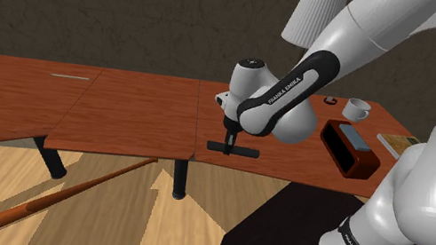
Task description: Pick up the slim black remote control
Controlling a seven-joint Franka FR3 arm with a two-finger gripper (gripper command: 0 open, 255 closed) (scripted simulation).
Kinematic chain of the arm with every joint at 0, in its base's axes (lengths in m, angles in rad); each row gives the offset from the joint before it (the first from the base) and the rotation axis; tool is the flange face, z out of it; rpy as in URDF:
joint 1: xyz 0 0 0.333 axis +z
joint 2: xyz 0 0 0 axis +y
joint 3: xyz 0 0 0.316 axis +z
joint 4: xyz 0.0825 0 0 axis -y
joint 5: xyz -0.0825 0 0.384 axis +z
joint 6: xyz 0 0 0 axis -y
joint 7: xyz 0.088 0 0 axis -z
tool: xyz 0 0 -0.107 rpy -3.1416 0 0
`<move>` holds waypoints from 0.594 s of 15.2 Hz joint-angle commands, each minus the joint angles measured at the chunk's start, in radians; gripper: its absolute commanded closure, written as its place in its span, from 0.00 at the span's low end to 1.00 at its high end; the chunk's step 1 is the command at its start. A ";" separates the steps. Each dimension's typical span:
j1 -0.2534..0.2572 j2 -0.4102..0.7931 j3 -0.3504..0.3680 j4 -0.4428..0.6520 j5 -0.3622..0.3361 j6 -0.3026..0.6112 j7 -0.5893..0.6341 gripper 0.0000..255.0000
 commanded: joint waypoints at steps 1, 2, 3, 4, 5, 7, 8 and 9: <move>-0.002 0.004 -0.002 0.001 0.000 0.003 0.000 1.00; -0.002 0.004 -0.002 0.001 0.000 0.003 -0.001 1.00; -0.002 0.004 -0.002 0.001 0.000 0.003 0.000 1.00; -0.002 0.005 -0.002 0.002 0.000 0.003 0.000 1.00; -0.002 0.004 -0.003 0.001 0.000 0.004 -0.001 1.00; -0.001 0.004 -0.002 0.000 -0.001 0.004 0.001 1.00; -0.001 -0.010 -0.001 0.000 0.001 -0.011 -0.001 1.00; -0.001 -0.024 -0.001 0.000 0.002 -0.025 -0.002 1.00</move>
